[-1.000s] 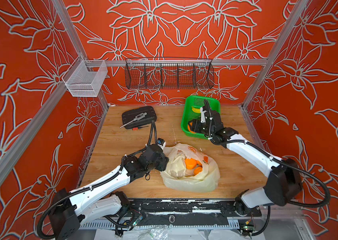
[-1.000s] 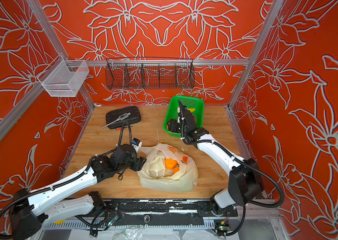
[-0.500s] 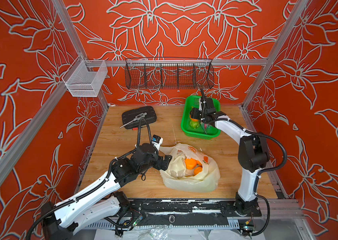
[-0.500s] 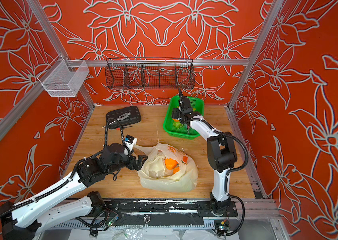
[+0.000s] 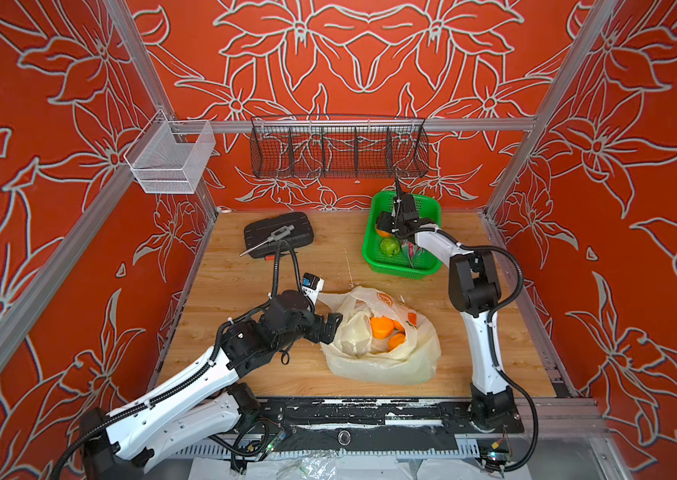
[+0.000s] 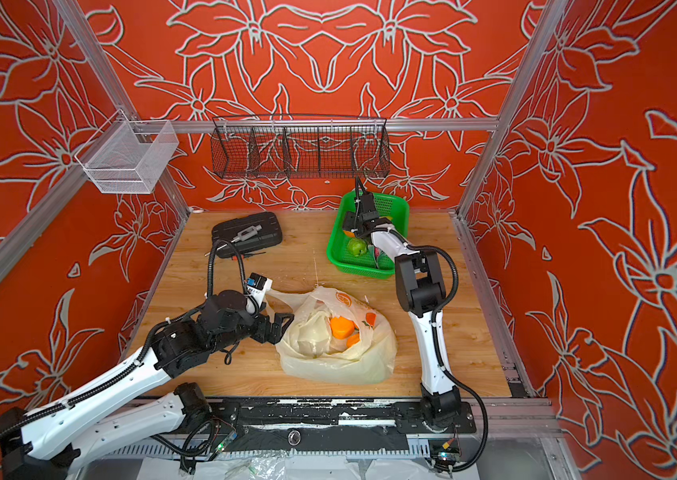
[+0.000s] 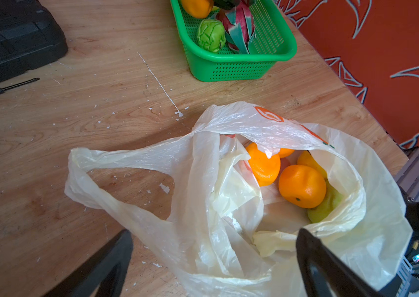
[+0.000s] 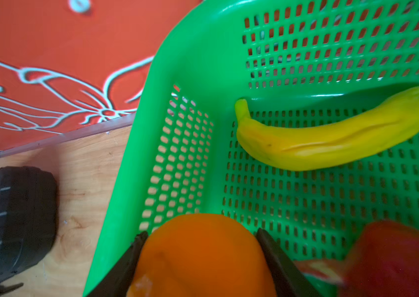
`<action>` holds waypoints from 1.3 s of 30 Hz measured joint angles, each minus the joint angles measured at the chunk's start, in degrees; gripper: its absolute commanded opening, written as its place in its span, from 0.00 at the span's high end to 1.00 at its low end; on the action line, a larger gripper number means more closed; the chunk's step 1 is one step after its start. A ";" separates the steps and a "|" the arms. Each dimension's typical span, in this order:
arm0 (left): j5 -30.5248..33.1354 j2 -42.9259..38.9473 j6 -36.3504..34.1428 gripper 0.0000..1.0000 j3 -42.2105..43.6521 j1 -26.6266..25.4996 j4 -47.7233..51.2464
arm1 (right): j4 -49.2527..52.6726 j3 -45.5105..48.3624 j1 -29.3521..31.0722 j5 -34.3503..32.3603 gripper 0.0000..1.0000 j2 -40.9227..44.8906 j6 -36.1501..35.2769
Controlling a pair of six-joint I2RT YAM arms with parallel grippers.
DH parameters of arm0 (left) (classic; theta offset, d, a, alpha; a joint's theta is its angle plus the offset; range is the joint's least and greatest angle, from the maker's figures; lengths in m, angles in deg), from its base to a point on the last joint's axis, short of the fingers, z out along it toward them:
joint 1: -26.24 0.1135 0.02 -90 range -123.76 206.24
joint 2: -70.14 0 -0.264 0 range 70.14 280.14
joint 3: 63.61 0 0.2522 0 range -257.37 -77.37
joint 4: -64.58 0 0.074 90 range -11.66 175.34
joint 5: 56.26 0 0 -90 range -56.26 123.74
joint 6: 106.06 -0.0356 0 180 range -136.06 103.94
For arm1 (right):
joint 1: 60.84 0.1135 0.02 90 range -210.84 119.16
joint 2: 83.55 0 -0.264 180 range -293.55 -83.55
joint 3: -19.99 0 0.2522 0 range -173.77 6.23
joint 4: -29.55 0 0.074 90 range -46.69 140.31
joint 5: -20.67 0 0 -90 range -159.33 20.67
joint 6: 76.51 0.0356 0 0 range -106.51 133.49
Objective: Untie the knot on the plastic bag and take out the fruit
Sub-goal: 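Lower the orange into the green basket and open the right gripper, then move the right gripper back into the bag toward the remaining oranges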
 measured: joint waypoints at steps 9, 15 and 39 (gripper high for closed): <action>-0.26 -1.05 0.13 0.03 0.00 0.00 0.00 | 6.97 -5.33 -0.33 2.19 0.19 -5.57 1.38; -0.76 -0.85 0.13 0.03 0.00 0.00 0.00 | 9.05 -2.49 -0.37 2.05 0.05 -1.55 -0.87; -14.51 6.84 1.92 0.01 3.52 -2.64 -3.26 | 16.55 56.30 22.67 7.56 0.25 70.90 -1.60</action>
